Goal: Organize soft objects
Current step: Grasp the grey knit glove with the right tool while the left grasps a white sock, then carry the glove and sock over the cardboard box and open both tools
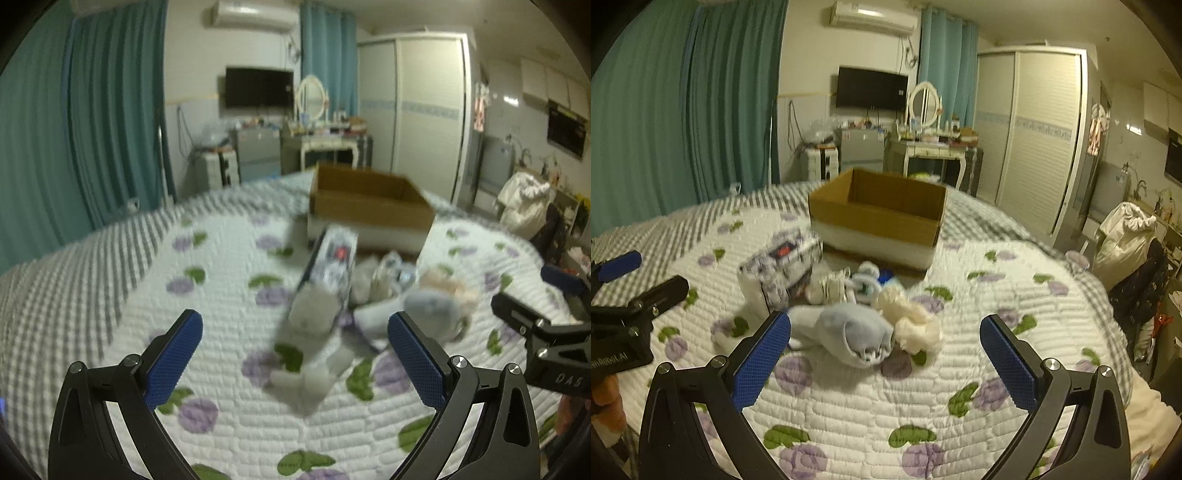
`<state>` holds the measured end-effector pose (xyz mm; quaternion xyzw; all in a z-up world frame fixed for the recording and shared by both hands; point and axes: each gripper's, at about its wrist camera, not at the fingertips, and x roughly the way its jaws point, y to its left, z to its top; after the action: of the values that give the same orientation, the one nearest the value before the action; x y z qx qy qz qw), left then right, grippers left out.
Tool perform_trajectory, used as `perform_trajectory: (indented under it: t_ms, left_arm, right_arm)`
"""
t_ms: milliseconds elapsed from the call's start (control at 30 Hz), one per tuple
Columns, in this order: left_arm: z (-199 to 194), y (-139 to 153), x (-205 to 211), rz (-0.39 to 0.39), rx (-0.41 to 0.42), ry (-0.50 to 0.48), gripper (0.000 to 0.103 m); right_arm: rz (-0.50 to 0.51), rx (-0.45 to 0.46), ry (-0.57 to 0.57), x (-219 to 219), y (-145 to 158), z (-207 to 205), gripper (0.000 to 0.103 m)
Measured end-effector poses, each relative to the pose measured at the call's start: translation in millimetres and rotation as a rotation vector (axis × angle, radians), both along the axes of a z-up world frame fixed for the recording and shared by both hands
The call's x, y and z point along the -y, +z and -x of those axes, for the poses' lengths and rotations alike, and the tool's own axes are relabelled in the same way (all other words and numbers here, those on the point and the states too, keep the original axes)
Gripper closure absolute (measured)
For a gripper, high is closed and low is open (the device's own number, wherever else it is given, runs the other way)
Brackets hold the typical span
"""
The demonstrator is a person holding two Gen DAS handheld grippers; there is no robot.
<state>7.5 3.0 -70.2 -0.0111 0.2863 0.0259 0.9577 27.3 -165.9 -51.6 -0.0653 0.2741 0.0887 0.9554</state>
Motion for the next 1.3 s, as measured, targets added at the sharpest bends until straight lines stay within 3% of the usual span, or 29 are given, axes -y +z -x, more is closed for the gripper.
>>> perform_trajectory:
  t_ms: [267, 367, 533, 667, 733, 800, 900, 1100, 1300]
  left_arm:
    - [-28.8, -60.3, 0.2, 0.075, -0.165, -0.021, 0.007]
    - [-37.4, -78.2, 3.7, 0.080, -0.219, -0.035, 0.018]
    - [-46.8, -96.5, 5.4, 0.113, -0.270, -0.054, 0.026]
    - [-44.0, -92.2, 2.7, 0.122, -0.253, -0.066, 0.042]
    - [-40.4, -90.1, 2.6, 0.110, -0.249, -0.065, 0.054]
    - [-38.2, -87.9, 2.9, 0.105, -0.247, -0.083, 0.067]
    - [-37.5, -85.3, 2.8, 0.094, -0.245, -0.096, 0.072]
    - [-25.2, -70.1, 9.2, 0.087, -0.248, -0.120, 0.074]
    - [-14.8, -28.0, 17.0, 0.086, -0.181, -0.136, 0.074]
  right_arm:
    - [0.016, -0.110, 0.007, -9.3, -45.9, -31.1, 0.000]
    - [0.014, -0.126, 0.014, -11.9, -53.8, -39.6, 0.000]
    - [0.005, -0.121, 0.025, -17.4, -56.2, -51.2, 0.001]
    - [-0.003, -0.126, 0.040, -24.5, -59.5, -61.2, 0.014]
    - [-0.005, -0.143, 0.051, -27.1, -63.3, -63.5, 0.041]
    - [0.001, -0.159, 0.054, -28.9, -68.3, -63.3, 0.050]
    - [-0.009, -0.149, 0.056, -25.0, -68.2, -55.8, 0.062]
    - [-0.058, -0.104, 0.072, -12.9, -47.8, -33.3, 0.067]
    - [-0.082, -0.040, 0.093, -1.4, -14.6, -10.8, 0.068]
